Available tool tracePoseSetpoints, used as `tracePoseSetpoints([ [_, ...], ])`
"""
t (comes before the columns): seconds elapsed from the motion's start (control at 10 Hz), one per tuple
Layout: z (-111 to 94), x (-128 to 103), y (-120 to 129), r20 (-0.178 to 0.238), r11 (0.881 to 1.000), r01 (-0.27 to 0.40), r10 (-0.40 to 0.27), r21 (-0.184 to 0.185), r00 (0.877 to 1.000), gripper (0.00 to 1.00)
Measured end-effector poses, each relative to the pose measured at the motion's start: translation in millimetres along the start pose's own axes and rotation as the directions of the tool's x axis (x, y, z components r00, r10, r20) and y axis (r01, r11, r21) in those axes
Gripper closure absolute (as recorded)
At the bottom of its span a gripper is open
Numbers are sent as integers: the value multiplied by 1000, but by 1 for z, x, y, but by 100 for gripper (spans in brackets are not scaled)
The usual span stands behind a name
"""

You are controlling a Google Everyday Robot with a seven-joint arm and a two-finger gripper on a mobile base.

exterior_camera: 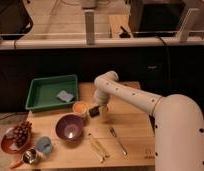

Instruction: Place eraser in tray

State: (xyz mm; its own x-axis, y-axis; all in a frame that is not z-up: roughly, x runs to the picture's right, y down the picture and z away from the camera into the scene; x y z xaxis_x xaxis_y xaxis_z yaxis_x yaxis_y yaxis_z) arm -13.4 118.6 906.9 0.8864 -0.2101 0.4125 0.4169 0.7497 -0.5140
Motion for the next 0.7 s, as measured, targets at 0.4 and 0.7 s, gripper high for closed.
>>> tracePoseSetpoints([
  [0.4, 18, 6, -5, 8, 1000, -10, 10, -18, 1000, 57],
  [0.7, 20, 8, -6, 10, 1000, -16, 16, -21, 1000, 85],
])
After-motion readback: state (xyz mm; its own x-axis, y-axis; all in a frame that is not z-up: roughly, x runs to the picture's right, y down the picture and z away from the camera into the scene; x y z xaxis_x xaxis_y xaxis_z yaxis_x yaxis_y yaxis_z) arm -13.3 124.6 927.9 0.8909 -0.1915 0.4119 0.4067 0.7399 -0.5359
